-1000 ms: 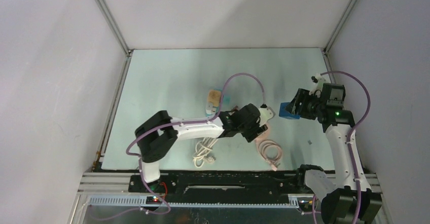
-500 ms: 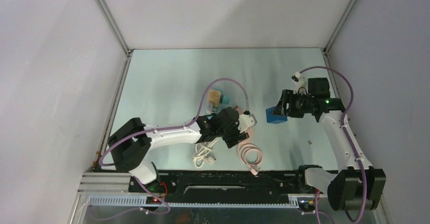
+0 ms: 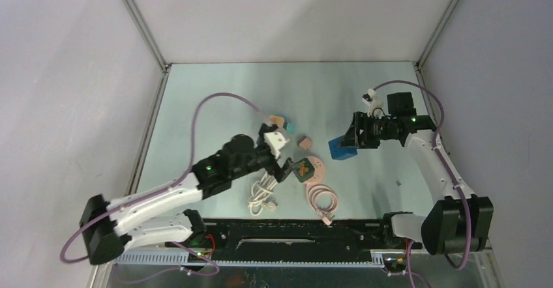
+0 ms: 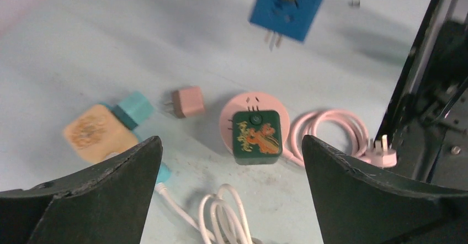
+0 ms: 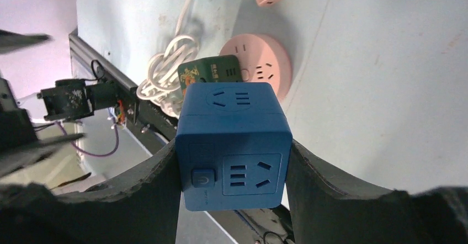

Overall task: Insert the plug
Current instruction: Move the socket to the center of the board, then insert the plug into the socket.

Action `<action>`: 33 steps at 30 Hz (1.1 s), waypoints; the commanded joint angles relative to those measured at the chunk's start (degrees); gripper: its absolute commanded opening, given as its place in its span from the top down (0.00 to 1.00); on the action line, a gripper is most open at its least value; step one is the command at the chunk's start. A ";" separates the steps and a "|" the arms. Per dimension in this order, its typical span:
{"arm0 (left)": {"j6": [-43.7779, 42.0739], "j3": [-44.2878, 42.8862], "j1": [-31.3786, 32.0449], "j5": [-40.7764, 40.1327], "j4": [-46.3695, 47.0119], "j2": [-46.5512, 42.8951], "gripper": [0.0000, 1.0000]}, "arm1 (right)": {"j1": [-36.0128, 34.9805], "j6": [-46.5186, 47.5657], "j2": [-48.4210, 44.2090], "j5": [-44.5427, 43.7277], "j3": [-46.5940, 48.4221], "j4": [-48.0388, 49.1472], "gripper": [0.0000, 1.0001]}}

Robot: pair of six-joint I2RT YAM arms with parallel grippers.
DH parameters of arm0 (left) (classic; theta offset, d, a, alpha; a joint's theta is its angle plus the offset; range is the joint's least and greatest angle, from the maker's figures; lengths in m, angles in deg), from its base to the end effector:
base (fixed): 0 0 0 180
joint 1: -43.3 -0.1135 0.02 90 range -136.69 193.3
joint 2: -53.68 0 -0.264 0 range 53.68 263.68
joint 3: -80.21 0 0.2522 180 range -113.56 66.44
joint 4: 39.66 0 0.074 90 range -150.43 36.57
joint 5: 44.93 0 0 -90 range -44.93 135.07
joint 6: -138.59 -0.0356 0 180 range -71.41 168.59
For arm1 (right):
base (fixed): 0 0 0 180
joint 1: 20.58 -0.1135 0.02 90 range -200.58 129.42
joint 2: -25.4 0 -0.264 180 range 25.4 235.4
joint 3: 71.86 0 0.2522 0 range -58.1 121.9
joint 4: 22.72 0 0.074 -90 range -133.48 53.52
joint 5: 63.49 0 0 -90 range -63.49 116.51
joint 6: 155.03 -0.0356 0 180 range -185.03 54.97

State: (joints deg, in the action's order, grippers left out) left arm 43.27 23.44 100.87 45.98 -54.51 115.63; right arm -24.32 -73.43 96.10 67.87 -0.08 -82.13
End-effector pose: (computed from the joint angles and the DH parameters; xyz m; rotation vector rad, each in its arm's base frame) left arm 0.1336 -0.2113 0.2862 1.0376 1.6759 -0.6215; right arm 0.2357 0.0390 0.2817 -0.1653 2.5008 1.0101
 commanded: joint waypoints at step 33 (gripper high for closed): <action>18.86 10.00 -10.25 -5.38 -9.64 -24.45 0.00 | -27.18 7.02 22.53 -28.59 15.86 -2.37 1.00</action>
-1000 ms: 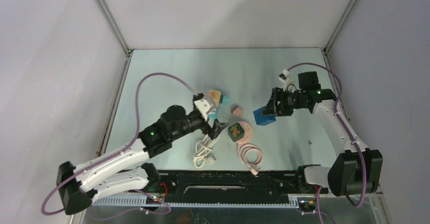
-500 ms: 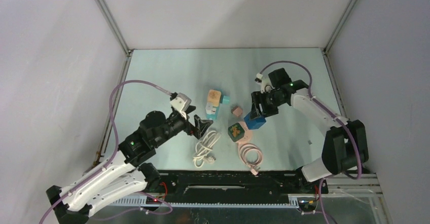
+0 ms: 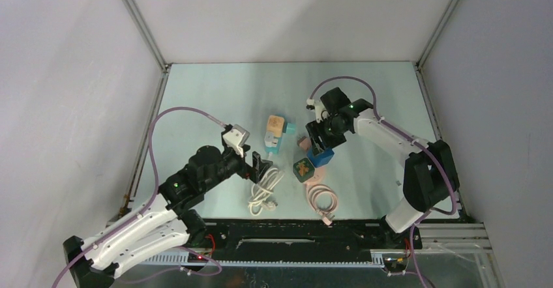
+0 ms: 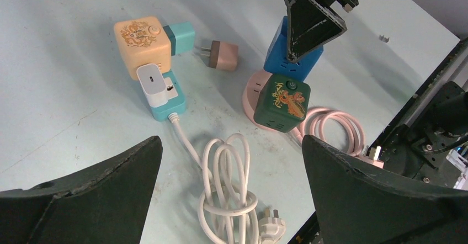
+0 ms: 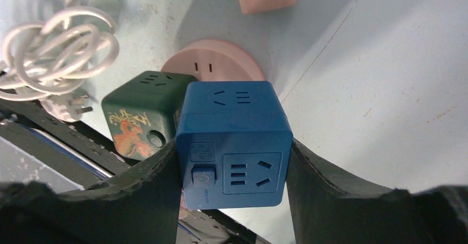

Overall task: Insert the plug
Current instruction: Insert the plug into the socket.

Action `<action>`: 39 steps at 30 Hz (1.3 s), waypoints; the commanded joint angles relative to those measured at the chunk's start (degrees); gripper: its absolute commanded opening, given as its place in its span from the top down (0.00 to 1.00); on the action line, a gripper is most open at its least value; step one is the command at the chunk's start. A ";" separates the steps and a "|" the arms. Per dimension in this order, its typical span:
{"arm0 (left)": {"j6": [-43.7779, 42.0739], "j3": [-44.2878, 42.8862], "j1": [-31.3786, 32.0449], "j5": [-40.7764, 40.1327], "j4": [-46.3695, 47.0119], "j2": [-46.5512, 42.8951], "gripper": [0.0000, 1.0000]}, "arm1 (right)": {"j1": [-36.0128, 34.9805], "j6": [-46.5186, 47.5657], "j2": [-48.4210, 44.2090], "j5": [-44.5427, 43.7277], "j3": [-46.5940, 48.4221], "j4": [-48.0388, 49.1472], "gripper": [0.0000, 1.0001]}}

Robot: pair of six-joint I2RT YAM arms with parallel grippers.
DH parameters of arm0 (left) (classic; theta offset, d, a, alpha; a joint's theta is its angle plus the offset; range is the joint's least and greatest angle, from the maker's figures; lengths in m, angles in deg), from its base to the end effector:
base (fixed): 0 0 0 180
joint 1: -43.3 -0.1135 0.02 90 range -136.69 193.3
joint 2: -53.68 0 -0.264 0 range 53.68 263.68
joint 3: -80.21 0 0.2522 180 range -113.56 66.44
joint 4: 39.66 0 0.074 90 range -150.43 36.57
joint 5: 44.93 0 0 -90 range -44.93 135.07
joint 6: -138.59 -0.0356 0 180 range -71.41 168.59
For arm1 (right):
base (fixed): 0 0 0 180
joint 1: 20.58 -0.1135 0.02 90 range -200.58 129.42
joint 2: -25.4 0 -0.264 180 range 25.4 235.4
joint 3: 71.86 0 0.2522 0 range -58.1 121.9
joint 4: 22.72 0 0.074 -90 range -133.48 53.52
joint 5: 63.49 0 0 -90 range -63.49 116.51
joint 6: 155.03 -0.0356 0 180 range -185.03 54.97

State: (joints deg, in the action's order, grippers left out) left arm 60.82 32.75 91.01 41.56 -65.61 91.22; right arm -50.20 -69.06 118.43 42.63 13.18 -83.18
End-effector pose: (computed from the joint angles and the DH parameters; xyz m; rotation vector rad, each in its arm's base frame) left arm 0.1122 -0.1201 0.2876 0.5381 1.8263 -0.6656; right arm 0.2763 0.1685 0.2414 -0.6973 2.7277 0.5365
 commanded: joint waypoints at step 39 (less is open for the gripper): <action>3.77 3.78 -0.48 -1.02 4.09 0.69 0.00 | -2.93 2.87 0.39 -5.22 2.15 -1.24 1.00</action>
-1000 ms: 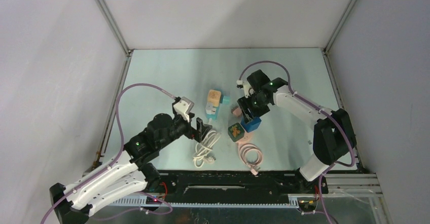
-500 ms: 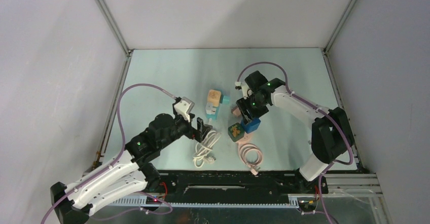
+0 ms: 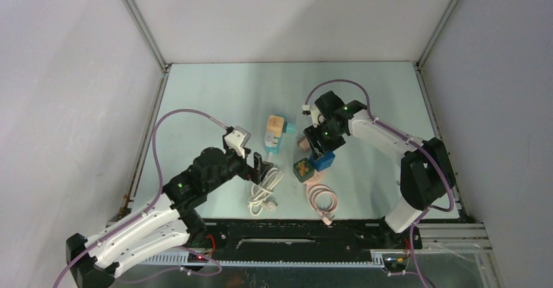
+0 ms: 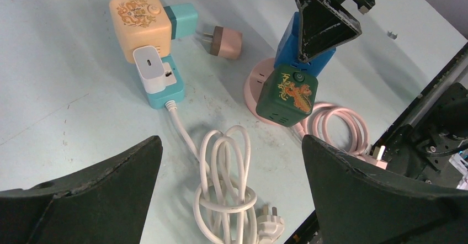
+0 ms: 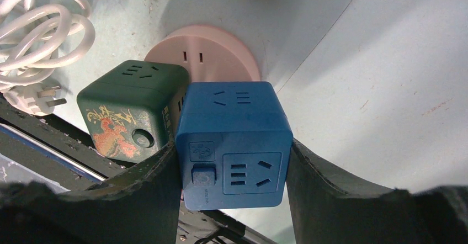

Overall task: Insert the plug
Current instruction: Insert the plug into the socket.

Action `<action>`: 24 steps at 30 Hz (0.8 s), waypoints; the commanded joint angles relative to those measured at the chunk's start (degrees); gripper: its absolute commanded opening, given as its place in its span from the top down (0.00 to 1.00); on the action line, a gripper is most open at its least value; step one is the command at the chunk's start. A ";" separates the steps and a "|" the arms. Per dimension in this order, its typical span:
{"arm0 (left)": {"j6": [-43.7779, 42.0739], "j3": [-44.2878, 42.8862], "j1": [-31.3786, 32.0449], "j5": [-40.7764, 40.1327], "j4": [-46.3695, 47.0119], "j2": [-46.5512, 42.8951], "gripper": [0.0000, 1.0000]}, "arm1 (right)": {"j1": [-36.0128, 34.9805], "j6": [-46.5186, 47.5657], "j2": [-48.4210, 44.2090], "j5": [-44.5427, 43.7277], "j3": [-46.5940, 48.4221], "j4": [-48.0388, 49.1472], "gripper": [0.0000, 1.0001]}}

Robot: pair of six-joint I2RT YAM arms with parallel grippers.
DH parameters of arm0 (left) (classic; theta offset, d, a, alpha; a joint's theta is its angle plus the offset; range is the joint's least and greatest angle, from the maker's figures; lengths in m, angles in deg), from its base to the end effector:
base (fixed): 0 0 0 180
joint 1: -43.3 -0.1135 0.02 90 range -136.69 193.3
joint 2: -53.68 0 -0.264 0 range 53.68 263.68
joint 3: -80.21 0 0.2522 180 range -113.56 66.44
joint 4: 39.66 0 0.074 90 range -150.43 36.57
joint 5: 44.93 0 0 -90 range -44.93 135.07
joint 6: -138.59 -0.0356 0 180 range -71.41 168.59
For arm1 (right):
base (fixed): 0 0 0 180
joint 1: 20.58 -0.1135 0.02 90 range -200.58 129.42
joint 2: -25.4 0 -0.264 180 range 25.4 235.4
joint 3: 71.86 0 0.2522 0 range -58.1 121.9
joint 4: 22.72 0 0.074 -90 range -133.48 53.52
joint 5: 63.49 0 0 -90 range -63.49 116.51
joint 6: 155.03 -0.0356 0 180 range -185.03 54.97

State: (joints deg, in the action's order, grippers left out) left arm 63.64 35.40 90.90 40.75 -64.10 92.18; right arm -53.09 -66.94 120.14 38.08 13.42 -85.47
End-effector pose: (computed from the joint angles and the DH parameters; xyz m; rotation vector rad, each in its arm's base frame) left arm 0.1153 -0.1223 0.2715 0.4934 1.8796 -0.6694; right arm 0.2693 0.1801 0.2315 -0.8030 2.7624 0.4116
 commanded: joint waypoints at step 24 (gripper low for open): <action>1.56 1.87 -0.39 -0.66 2.75 -0.24 0.00 | 0.09 1.76 0.58 -0.26 1.80 0.84 1.00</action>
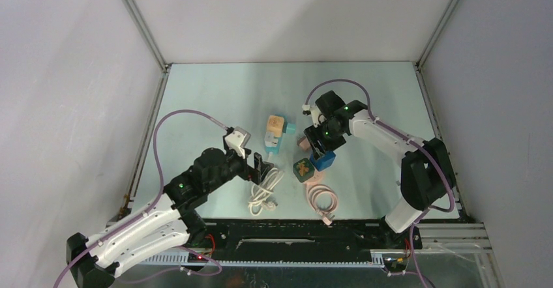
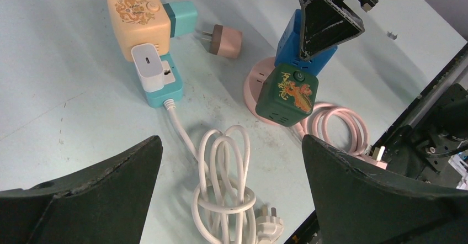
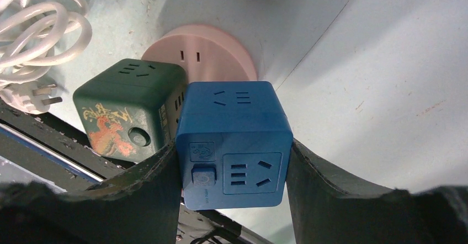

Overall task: Insert the plug
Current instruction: Insert the plug into the socket.

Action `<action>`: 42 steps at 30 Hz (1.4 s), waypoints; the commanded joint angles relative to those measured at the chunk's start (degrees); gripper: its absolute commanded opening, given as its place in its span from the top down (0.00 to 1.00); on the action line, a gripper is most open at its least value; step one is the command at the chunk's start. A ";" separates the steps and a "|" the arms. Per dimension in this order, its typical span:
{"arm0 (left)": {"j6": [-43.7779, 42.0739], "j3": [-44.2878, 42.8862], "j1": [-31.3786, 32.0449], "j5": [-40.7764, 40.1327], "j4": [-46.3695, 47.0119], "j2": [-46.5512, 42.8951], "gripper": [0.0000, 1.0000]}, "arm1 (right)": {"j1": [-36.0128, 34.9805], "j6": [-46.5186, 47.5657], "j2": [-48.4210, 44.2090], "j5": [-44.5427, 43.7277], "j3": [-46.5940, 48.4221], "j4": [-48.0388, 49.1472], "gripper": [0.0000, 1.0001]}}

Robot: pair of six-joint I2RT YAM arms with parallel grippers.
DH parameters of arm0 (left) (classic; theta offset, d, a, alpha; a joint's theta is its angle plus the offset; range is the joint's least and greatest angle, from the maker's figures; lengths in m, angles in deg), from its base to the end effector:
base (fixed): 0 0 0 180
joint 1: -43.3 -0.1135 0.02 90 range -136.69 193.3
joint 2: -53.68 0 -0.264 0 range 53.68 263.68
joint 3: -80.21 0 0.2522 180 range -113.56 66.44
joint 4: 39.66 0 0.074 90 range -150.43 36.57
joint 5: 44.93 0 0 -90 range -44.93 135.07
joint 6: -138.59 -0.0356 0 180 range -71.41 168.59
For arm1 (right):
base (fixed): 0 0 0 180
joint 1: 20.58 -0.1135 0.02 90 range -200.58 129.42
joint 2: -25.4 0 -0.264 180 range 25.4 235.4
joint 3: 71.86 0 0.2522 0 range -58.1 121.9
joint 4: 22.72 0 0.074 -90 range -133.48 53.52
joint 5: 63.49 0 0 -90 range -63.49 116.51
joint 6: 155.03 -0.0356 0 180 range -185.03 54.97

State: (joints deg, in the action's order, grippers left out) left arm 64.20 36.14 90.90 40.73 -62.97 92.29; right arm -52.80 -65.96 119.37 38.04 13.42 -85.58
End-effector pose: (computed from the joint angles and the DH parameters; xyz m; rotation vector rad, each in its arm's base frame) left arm 0.1159 -0.1230 0.2687 0.4828 1.8784 -0.6777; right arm 0.2687 0.1777 0.2355 -0.8171 2.7435 0.4096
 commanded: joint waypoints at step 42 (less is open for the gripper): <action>0.91 0.73 -0.74 -1.45 1.83 -0.17 0.00 | -5.63 2.17 3.92 -7.74 -4.11 1.87 1.00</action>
State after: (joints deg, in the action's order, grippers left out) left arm 64.66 36.69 90.77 40.08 -62.97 91.79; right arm -56.56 -65.52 120.27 33.69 11.26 -81.43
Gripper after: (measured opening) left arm 0.996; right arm 0.612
